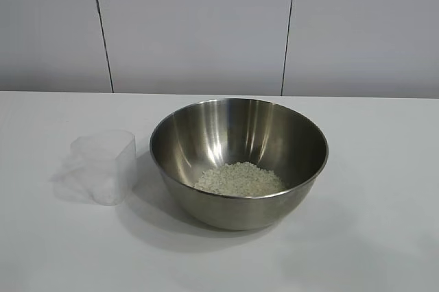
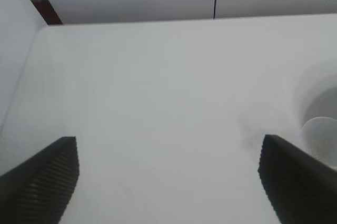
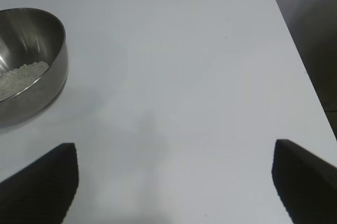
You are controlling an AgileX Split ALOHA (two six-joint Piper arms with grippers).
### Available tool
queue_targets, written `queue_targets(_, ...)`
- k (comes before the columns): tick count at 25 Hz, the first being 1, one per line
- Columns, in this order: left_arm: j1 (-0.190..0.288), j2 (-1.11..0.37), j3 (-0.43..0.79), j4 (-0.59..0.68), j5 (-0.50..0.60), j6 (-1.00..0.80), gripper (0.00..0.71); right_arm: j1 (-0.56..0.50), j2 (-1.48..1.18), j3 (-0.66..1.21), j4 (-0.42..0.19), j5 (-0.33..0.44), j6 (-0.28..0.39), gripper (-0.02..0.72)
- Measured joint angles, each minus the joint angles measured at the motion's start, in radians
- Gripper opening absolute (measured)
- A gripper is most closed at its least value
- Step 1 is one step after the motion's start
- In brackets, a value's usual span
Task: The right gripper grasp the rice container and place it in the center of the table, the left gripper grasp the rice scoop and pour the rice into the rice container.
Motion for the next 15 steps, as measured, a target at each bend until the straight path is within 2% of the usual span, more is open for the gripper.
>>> queue_targets(8,0.0,-0.174,0.074,-0.039,0.191,-0.098,0.665,0.0,0.0,0.0,0.0,0.001,0.0,0.694)
queue_targets(15,-0.001,-0.188,0.102,-0.045,0.321,-0.114,0.665,0.0,0.0,0.0,0.0,0.001,0.0,0.694)
